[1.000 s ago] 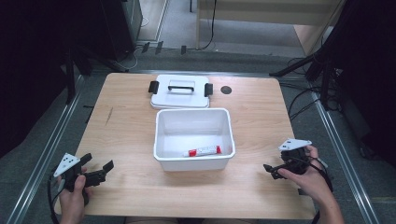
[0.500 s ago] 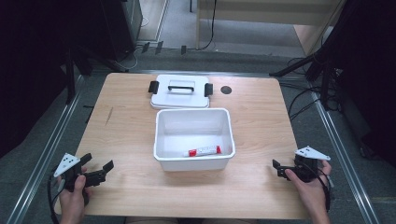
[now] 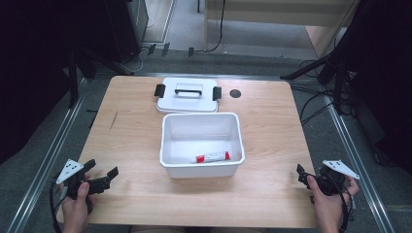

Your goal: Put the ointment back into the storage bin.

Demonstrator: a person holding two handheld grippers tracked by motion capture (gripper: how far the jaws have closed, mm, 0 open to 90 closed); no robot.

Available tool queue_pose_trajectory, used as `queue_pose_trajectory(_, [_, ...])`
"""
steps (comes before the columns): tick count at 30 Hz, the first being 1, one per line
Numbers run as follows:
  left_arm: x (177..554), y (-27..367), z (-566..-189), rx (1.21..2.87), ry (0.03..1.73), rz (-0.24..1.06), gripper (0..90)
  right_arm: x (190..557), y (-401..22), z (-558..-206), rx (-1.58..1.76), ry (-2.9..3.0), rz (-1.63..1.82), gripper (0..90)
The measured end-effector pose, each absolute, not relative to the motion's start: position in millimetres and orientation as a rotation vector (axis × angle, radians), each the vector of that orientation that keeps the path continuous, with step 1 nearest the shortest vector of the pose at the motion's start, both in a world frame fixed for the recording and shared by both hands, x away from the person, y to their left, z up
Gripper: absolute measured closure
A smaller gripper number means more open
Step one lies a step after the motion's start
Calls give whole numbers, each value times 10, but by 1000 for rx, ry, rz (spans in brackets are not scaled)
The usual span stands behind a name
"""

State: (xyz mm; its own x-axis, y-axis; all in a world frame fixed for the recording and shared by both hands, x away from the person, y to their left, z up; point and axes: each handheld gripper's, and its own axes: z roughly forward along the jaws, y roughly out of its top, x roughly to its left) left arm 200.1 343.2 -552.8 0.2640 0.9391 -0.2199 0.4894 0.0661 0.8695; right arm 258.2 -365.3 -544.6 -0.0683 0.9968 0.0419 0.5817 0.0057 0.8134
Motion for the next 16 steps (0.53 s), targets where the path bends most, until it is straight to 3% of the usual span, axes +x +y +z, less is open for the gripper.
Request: queue_pose_trajectory(16, [2002,3430,-5528,1572,1365,582,1,2528,-3588,-5466,1541,1698,887,28])
